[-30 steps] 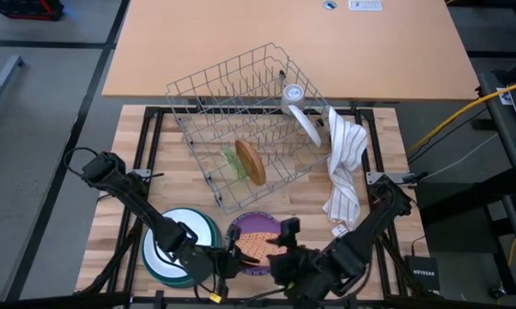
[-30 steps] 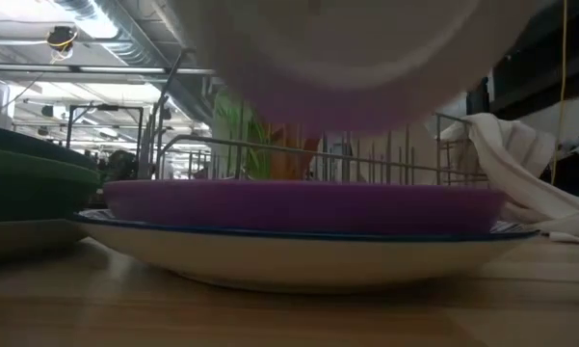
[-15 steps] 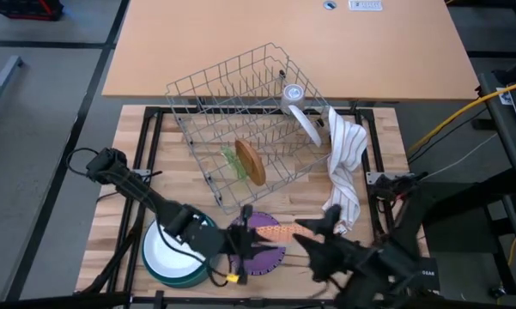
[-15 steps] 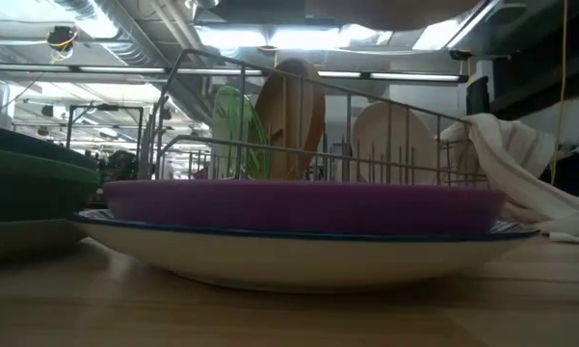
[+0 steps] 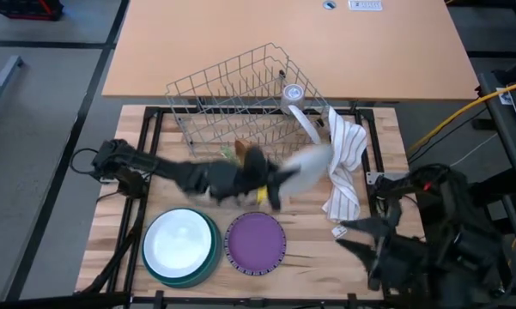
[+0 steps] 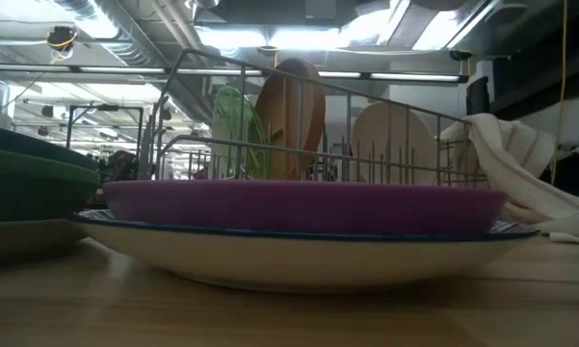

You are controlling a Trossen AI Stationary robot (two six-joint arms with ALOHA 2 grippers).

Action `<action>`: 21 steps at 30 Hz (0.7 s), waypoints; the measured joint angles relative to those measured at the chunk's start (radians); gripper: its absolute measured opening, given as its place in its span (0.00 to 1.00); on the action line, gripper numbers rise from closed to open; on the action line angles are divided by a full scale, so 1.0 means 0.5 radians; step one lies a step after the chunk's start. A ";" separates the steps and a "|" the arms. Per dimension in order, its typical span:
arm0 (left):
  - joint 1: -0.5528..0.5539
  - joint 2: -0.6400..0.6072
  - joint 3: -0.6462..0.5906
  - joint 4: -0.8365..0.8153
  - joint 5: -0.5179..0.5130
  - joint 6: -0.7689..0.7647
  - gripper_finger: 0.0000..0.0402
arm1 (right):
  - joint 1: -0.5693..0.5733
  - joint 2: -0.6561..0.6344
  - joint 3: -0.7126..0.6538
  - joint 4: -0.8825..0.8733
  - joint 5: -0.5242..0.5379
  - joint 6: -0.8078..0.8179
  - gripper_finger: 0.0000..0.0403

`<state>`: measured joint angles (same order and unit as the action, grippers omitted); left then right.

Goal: Sort dishes
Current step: Put the orange plate into the dish rack

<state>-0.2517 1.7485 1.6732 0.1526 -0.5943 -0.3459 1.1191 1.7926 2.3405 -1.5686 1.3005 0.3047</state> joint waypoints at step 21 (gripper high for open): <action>0.344 0.000 -0.007 -0.401 -0.665 -1.270 0.01 | 0.014 -0.230 0.002 -0.005 0.333 -0.265 0.47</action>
<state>-0.0799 1.7485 1.6699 -0.0478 -0.9268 -0.9808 1.1260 1.6776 2.3413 -1.5711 1.4669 0.1720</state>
